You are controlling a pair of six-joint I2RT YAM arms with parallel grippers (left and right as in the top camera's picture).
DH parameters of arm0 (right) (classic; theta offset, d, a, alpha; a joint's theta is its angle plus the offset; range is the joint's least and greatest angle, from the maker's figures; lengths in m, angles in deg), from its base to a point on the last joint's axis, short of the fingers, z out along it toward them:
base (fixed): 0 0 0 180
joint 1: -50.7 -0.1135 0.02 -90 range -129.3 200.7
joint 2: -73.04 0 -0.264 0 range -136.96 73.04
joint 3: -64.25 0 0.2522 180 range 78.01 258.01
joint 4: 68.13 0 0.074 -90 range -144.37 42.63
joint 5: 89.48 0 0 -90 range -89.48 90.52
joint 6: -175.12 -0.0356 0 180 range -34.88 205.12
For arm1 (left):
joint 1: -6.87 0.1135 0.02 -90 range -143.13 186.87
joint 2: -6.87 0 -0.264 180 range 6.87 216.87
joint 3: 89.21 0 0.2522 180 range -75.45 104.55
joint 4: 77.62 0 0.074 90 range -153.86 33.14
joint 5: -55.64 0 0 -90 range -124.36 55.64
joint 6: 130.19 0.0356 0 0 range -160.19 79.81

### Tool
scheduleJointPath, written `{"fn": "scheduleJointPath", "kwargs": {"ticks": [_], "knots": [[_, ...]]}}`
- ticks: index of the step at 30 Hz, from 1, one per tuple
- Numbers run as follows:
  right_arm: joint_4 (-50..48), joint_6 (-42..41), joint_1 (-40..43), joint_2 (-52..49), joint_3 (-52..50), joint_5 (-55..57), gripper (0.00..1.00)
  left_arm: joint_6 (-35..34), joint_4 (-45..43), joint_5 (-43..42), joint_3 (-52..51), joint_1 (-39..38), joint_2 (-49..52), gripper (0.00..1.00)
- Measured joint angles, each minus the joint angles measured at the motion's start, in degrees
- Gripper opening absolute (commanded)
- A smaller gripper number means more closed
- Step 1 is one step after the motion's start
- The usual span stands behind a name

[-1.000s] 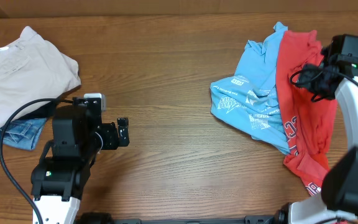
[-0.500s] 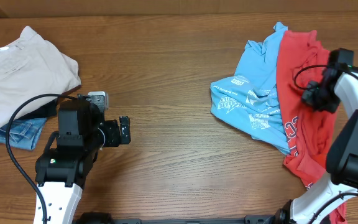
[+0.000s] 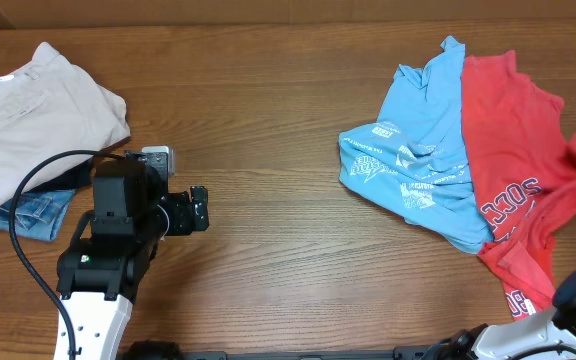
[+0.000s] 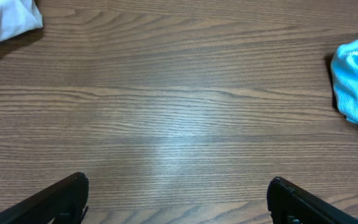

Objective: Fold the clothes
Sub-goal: 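Drag the light-blue T-shirt left off the red shirt with right gripper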

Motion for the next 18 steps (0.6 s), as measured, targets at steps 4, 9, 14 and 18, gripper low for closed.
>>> {"fn": "scheduleJointPath", "kwargs": {"ticks": [4,9,14,18], "knots": [[-1.9,6.3,-6.2,0.0,0.3,-8.7,0.45,0.0,0.0,0.0,0.0,0.0,0.0,0.97],[-3.5,16.0,-21.5,0.0,0.4,-9.0,0.51,0.0,0.0,0.0,0.0,0.0,0.0,0.98],[-4.1,18.8,-29.6,-1.5,0.4,1.0,0.54,0.0,0.0,0.0,0.0,0.0,0.0,0.99],[-3.9,19.6,-30.0,-7.5,0.4,5.1,0.56,0.0,0.0,0.0,0.0,0.0,0.0,0.99]]}}
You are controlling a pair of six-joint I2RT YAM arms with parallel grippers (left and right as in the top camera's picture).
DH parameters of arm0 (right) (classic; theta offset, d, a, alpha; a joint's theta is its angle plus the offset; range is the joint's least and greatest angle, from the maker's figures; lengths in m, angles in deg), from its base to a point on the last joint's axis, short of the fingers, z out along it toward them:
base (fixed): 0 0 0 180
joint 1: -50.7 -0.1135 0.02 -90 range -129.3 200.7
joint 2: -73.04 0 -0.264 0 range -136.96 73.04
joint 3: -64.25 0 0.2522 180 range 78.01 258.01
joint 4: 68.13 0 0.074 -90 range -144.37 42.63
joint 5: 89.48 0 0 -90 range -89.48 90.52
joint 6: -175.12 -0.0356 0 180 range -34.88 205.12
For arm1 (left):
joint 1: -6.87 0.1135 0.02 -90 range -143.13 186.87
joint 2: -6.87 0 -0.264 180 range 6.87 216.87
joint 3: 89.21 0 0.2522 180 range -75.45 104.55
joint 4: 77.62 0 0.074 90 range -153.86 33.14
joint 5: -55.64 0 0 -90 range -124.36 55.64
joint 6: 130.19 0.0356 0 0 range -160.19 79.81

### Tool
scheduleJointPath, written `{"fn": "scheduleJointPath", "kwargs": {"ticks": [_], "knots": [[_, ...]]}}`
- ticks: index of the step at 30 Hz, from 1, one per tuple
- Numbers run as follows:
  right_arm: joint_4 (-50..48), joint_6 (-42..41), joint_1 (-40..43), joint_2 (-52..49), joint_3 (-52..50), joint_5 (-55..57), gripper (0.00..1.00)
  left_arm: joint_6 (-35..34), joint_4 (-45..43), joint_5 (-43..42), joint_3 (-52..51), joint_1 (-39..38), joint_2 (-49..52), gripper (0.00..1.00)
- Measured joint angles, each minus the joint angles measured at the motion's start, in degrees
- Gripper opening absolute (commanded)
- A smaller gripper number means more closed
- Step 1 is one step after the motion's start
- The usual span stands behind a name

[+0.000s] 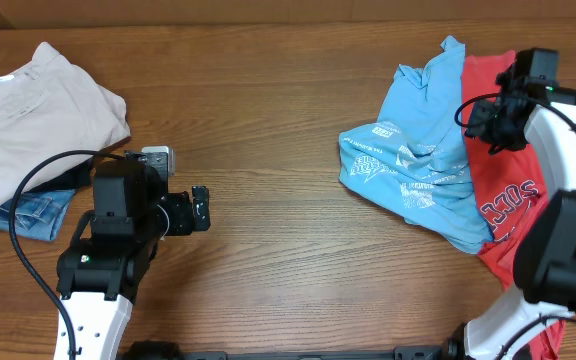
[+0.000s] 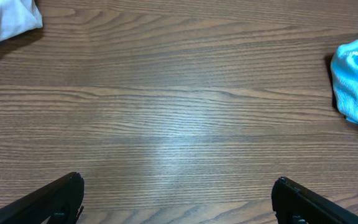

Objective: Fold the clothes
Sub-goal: 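Drag the light-blue T-shirt left off the red shirt with right gripper, then reach the left gripper to the light-blue T-shirt and grasp it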

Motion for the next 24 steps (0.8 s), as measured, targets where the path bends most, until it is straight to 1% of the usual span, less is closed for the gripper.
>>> {"fn": "scheduleJointPath", "kwargs": {"ticks": [2,3,5,6,7,9,12,16,20,22,24], "knots": [[0.3,0.1,0.2,-3.5,0.0,1.1,0.56,0.0,0.0,0.0,0.0,0.0,0.0,0.99],[0.5,0.1,0.3,-4.8,-0.1,1.4,0.52,0.0,0.0,0.0,0.0,0.0,0.0,1.00],[0.6,0.0,0.3,-6.9,-0.1,1.9,0.29,0.0,0.0,-0.1,0.0,0.0,0.0,1.00],[0.7,0.0,0.3,-7.6,-0.2,2.3,0.12,0.0,0.0,-0.2,0.0,0.0,0.0,1.00],[0.9,0.2,0.3,-8.1,-0.2,2.5,0.04,0.0,0.0,-0.2,0.0,0.0,0.0,1.00],[1.0,0.2,0.3,-8.3,-0.2,3.2,0.04,0.0,0.0,-0.2,0.0,0.0,0.0,1.00],[1.5,-1.9,0.3,-8.1,-0.2,6.0,0.04,0.0,0.0,-0.2,0.0,0.0,0.0,1.00],[1.6,-4.3,1.0,-5.7,-0.2,9.4,0.04,0.0,0.0,-0.2,0.0,0.0,0.0,1.00],[3.1,-10.9,6.1,1.8,-0.2,15.8,0.04,0.0,0.0,-0.2,0.0,0.0,0.0,1.00],[5.7,-15.9,10.9,4.3,-0.1,18.6,0.04,0.0,0.0,-0.2,0.0,0.0,0.0,1.00],[7.9,-20.7,17.3,5.0,-0.1,20.5,0.08,0.0,0.0,-0.2,0.0,0.0,0.0,1.00]]}}
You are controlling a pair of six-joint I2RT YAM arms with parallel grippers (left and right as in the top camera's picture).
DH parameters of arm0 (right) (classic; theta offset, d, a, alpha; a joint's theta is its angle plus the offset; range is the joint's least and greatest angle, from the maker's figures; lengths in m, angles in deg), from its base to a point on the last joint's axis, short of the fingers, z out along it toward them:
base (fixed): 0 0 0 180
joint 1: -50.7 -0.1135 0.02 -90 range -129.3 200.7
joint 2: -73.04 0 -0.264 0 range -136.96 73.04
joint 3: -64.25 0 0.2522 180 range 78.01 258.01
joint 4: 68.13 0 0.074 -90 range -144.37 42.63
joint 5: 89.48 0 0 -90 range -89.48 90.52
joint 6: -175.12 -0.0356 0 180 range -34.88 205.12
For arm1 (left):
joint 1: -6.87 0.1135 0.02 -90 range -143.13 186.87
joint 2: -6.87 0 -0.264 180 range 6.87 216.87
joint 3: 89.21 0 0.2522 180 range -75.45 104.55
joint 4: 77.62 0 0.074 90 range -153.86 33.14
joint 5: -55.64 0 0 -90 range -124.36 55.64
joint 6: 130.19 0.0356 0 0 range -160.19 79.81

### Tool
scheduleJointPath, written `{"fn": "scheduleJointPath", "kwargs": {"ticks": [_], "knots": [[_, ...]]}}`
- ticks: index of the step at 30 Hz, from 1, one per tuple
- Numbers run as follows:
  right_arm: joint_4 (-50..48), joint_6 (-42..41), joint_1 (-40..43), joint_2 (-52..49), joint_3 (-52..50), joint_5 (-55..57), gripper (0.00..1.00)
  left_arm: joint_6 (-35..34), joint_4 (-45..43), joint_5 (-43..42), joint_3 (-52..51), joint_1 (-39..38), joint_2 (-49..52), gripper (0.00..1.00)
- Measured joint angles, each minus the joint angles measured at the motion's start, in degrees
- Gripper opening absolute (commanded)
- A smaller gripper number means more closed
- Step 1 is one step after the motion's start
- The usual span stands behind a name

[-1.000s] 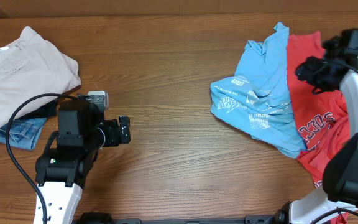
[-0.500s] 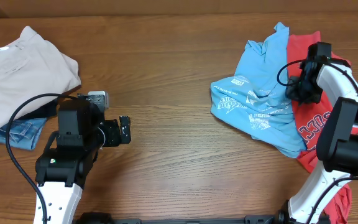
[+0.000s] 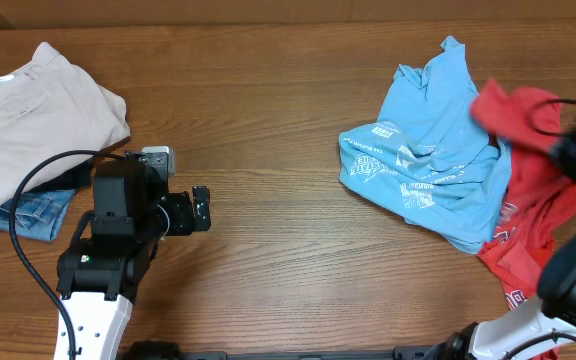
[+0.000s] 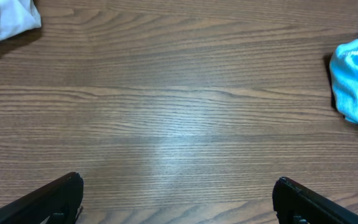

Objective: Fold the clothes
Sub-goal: 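Reach the left gripper to the light-blue T-shirt and grasp it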

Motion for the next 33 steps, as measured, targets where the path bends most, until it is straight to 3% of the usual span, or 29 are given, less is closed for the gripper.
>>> {"fn": "scheduleJointPath", "kwargs": {"ticks": [2,5,7,13,17,20,25,33], "knots": [[1.0,-3.4,4.9,0.0,0.0,-0.3,0.12,0.0,0.0,0.0,0.0,0.0,0.0,1.00],[-0.3,-4.5,11.7,0.0,-0.1,-7.7,0.36,0.0,0.0,0.0,0.0,0.0,0.0,1.00],[-2.7,-1.6,12.8,0.0,-0.1,-16.6,0.42,0.0,-0.3,-0.3,0.0,0.0,0.0,1.00],[-2.3,8.7,8.0,0.3,1.0,-39.6,0.43,0.0,-2.4,-4.0,0.0,0.0,0.1,1.00],[-0.6,11.4,4.0,3.9,1.3,-43.6,0.47,0.0,-6.1,-6.0,0.0,-2.6,1.9,1.00],[2.3,13.3,-1.0,11.0,2.2,-45.2,0.48,-0.1,-10.9,-7.1,0.1,-9.7,8.0,1.00],[7.2,14.4,-9.6,18.5,2.4,-44.4,0.48,-3.4,-26.4,-8.2,0.8,-21.6,22.1,1.00],[10.8,14.8,-11.1,19.4,2.7,-42.5,0.47,-15.7,-54.1,-11.3,2.4,-32.2,45.4,0.98]]}}
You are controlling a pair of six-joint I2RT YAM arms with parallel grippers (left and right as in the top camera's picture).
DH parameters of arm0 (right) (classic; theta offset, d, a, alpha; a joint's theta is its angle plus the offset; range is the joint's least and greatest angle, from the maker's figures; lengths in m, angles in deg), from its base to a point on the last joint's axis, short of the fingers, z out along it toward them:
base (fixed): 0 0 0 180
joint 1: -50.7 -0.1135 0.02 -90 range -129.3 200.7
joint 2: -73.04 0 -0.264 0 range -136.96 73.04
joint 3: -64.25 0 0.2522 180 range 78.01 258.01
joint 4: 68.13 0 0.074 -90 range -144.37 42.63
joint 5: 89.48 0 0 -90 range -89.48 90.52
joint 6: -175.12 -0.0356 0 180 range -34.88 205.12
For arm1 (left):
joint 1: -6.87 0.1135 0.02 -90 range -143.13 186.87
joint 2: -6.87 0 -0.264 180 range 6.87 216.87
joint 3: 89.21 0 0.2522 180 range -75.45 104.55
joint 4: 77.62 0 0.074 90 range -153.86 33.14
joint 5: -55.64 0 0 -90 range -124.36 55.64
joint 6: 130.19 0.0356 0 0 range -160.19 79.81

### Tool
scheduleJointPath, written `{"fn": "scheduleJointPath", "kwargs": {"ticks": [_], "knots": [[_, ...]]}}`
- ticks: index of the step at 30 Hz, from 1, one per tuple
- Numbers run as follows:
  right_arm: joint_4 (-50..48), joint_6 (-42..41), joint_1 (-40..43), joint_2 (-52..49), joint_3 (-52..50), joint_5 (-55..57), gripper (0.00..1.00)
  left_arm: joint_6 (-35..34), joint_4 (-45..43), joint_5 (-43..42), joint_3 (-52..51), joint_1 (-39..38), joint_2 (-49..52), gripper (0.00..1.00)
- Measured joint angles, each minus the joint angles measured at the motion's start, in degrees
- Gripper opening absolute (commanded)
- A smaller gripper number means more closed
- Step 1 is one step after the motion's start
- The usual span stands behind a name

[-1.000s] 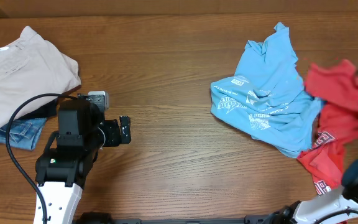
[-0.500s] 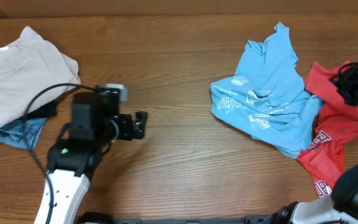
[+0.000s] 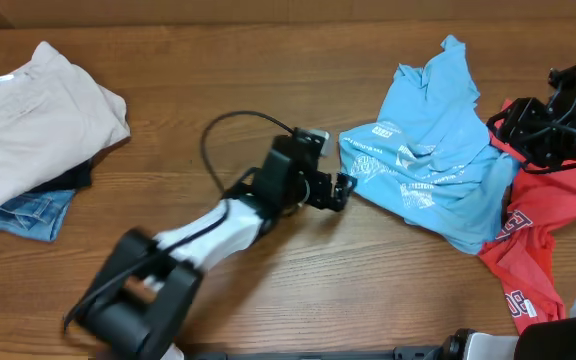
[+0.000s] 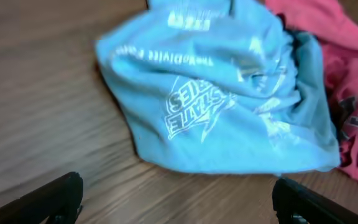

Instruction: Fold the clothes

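Observation:
A crumpled light-blue T-shirt (image 3: 423,165) with white print lies at the right of the table, and fills the left wrist view (image 4: 222,93). A red T-shirt (image 3: 528,235) lies bunched beside it at the right edge (image 4: 353,118). My left gripper (image 3: 337,190) is stretched out to the blue shirt's left edge. It is open, fingers wide apart (image 4: 179,205), with bare wood between them. My right gripper (image 3: 524,124) sits at the red shirt's gathered upper part and looks shut on that cloth.
A folded beige garment (image 3: 38,105) lies on folded jeans (image 3: 23,215) at the far left of the wooden table (image 3: 218,90). The left arm's cable (image 3: 230,125) loops above the table's middle.
My left arm has reached from the table's left side across to the blue shirt's left edge, still open. The red shirt's raised top now sits lower and further right, off the blue shirt.
Both shirts first lay flat and overlapping, with my left gripper open over bare wood and the right arm at the frame's edge. Then my right gripper was at the red shirt's top. Then that top was lifted and bunched. Now my left gripper is at the blue shirt.

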Motion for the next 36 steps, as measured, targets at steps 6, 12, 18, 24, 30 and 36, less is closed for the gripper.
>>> {"fn": "scheduleJointPath", "kwargs": {"ticks": [6,12,18,24,30,36], "knots": [[0.0,0.0,0.0,0.0,0.0,0.3,0.47,-6.1,-2.3,-2.8,7.1,-2.1,12.3,0.56],[-0.1,0.0,0.0,0.0,0.0,0.3,0.47,-9.6,-1.9,-3.9,10.1,-2.6,14.9,0.04],[-0.2,0.0,0.0,0.0,0.0,1.0,0.47,-8.5,5.0,-4.4,10.4,-1.1,13.5,0.04],[-0.6,0.0,0.0,0.0,0.0,1.7,0.47,-0.8,23.5,1.7,15.6,11.9,-3.3,1.00],[-0.8,0.0,0.0,0.0,0.0,1.9,0.47,2.4,41.2,4.7,26.1,25.9,-14.4,1.00],[-0.9,0.0,0.0,0.0,0.0,2.0,0.47,2.3,54.2,1.4,23.9,21.7,-5.1,1.00]]}}
